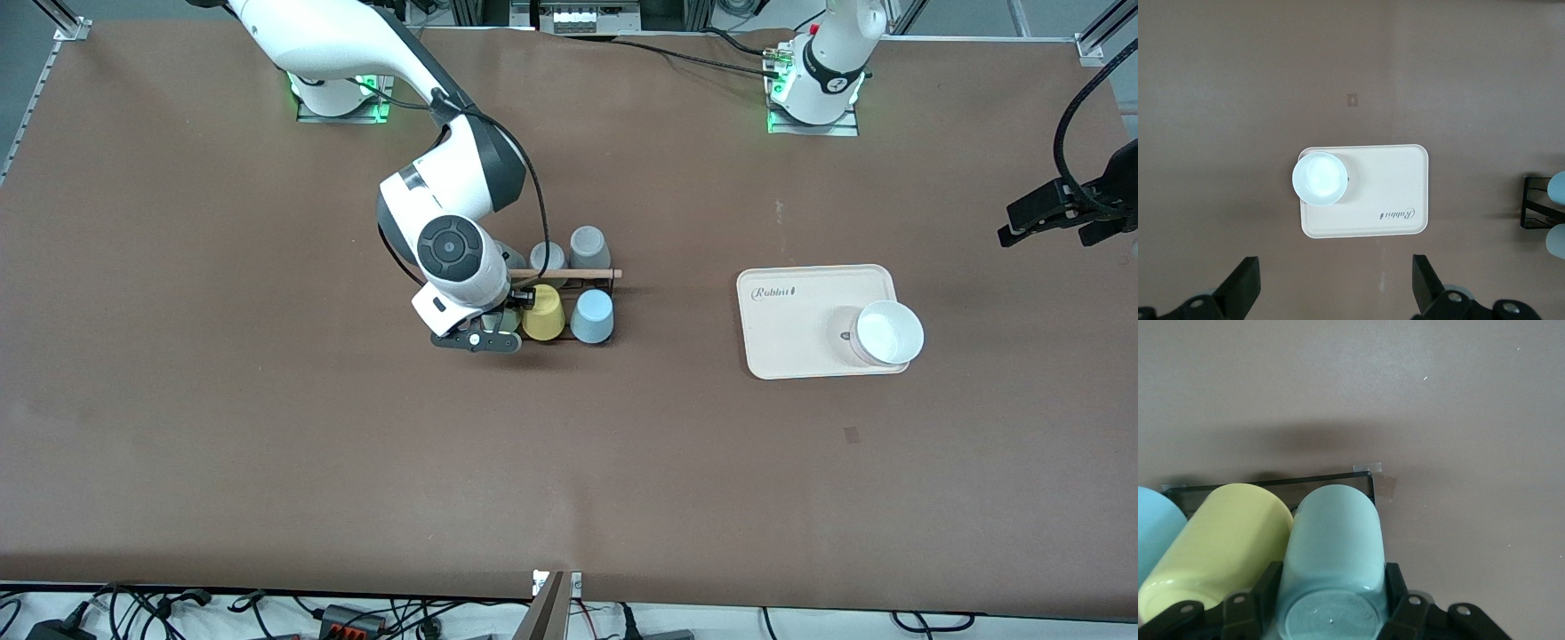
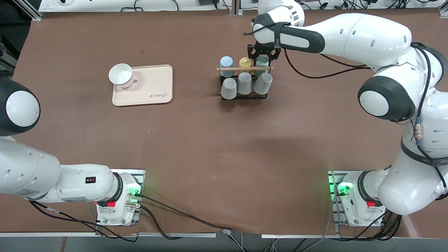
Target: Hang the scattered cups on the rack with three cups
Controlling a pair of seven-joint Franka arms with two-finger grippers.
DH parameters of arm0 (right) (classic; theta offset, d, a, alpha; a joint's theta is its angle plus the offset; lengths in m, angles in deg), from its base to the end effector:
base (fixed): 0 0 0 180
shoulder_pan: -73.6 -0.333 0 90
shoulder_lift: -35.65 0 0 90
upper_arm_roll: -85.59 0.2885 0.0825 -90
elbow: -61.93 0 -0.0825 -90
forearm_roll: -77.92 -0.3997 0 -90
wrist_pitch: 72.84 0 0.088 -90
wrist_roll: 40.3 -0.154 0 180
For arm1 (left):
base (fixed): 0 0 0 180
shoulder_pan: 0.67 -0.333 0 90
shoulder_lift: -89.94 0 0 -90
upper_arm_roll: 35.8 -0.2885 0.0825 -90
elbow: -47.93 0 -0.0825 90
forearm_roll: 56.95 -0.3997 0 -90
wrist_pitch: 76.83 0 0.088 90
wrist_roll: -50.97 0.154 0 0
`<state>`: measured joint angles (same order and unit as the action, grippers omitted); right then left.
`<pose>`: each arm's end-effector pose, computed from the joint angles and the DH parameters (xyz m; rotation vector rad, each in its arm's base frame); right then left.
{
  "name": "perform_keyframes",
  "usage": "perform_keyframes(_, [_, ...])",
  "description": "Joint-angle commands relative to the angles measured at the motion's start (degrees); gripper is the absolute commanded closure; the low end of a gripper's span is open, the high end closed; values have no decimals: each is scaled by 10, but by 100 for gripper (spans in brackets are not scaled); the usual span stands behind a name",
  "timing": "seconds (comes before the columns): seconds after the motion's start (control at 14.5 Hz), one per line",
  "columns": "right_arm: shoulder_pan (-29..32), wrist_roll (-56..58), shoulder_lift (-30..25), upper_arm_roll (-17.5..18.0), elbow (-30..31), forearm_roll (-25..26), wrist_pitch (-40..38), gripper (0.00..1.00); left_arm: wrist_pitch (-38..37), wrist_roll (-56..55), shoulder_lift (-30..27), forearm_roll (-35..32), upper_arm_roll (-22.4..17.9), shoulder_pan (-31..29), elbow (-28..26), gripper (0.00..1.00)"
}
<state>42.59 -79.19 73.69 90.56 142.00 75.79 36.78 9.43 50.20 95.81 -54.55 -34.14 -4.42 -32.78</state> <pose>0.5672 0.4081 0.2302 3.1096 -0.1249 -0.2648 0.5926 0.0157 0.5634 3.0959 0.0735 -0.0078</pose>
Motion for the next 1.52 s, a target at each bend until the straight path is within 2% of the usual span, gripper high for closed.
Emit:
perform_keyframes(0.0, [-3,-14,12,-4,-20,2,-5,25,-14,7,4,-8,0,1,15,0])
perform_keyframes(0.07, [-1,-15,10,-4,-21,1,-5,0,-14,7,5,-8,-1,1,15,0])
perform_keyframes(0.41, [9,-52,-5,-7,-77,2,-50,0,-21,7,4,-8,0,1,16,0])
perform_keyframes(0.76, [66,-41,-20,-10,-163,5,-141,0,-21,6,4,-8,4,1,16,0])
perform_keyframes(1.03, [156,80,-64,-9,-164,7,-149,0,-21,6,4,-8,4,1,16,0])
perform_keyframes(1.45, [270,253,-101,-10,-161,18,-167,0,-21,6,5,-6,4,1,16,0])
